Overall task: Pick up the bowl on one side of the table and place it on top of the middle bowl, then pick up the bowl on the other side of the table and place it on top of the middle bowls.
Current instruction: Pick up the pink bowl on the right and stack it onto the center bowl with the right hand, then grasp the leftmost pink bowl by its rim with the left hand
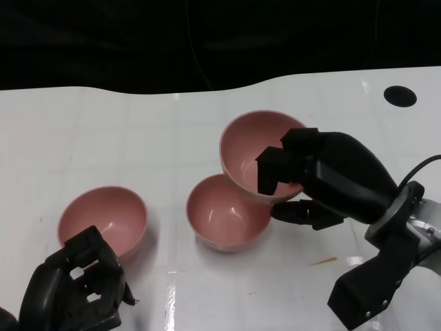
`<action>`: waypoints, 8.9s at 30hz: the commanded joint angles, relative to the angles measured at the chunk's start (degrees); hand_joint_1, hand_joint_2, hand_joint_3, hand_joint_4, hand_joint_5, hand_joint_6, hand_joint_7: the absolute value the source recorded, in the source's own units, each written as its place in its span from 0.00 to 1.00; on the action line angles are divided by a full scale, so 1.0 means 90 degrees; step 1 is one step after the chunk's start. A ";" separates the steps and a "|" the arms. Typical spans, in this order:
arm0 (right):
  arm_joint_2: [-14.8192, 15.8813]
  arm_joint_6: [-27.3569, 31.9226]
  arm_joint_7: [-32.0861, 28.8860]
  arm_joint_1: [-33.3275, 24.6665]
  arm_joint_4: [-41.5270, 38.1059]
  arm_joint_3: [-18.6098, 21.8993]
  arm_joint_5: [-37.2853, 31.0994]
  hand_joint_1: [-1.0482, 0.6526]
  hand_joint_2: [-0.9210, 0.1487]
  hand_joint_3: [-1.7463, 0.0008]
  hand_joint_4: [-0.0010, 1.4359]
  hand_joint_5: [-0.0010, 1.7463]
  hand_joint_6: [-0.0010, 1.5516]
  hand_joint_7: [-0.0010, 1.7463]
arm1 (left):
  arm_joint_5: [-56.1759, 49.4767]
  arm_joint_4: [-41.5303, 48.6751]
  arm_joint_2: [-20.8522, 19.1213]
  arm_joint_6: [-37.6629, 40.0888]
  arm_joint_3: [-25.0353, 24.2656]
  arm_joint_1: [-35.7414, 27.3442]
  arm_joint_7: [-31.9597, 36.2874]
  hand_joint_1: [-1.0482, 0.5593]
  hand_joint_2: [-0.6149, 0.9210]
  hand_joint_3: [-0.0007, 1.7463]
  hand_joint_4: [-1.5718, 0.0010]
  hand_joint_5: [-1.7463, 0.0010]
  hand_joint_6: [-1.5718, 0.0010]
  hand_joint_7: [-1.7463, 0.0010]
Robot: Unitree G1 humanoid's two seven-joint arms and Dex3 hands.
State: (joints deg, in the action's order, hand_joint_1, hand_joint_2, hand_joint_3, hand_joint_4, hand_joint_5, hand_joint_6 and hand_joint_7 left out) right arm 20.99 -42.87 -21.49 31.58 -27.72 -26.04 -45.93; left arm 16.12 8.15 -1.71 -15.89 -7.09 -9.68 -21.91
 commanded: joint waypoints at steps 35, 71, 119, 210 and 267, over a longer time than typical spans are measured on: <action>-0.0304 -0.0540 -0.0252 -0.0005 -0.0899 -0.0487 -0.0292 0.53 0.29 0.48 0.60 1.00 0.39 1.00 | -0.0250 0.0060 0.0085 -0.0274 0.0149 -0.0073 0.0271 0.63 0.76 0.73 0.51 0.00 0.56 0.04; -0.0358 -0.0584 -0.0413 0.0238 -0.1306 -0.0659 -0.0423 0.53 0.26 0.53 0.61 1.00 0.40 1.00 | -0.0285 0.0005 0.0114 -0.0234 0.0151 -0.0082 0.0306 0.62 0.76 0.72 0.51 0.00 0.56 0.03; -0.0538 -0.0505 -0.0884 0.0859 -0.2097 -0.1183 -0.0920 0.53 0.22 0.62 0.60 1.00 0.39 1.00 | -0.0431 0.0295 0.0211 -0.0500 0.0143 0.0041 0.0369 0.63 0.77 0.71 0.52 0.00 0.55 0.06; -0.0689 0.0517 -0.0086 0.1029 -0.2485 -0.1657 -0.0894 0.05 0.00 0.69 0.04 0.00 0.11 0.00 | -0.0336 0.0496 0.0223 -0.0629 0.0157 0.0128 0.0280 0.63 0.79 0.68 0.53 0.00 0.55 0.09; -0.0698 -0.1412 0.2145 -0.2380 -0.2414 0.2055 0.4591 0.52 0.18 0.50 0.58 0.99 0.50 0.84 | -0.0485 -0.0031 0.0030 -0.1337 -0.0439 -0.0196 0.0710 0.62 0.78 0.69 0.61 0.03 0.58 0.20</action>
State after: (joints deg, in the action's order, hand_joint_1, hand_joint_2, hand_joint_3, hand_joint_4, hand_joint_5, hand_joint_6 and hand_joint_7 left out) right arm 15.24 -56.41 -4.48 10.84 -49.97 -8.78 -7.40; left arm 12.22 8.86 -0.51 -26.63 -10.10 -10.69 -16.72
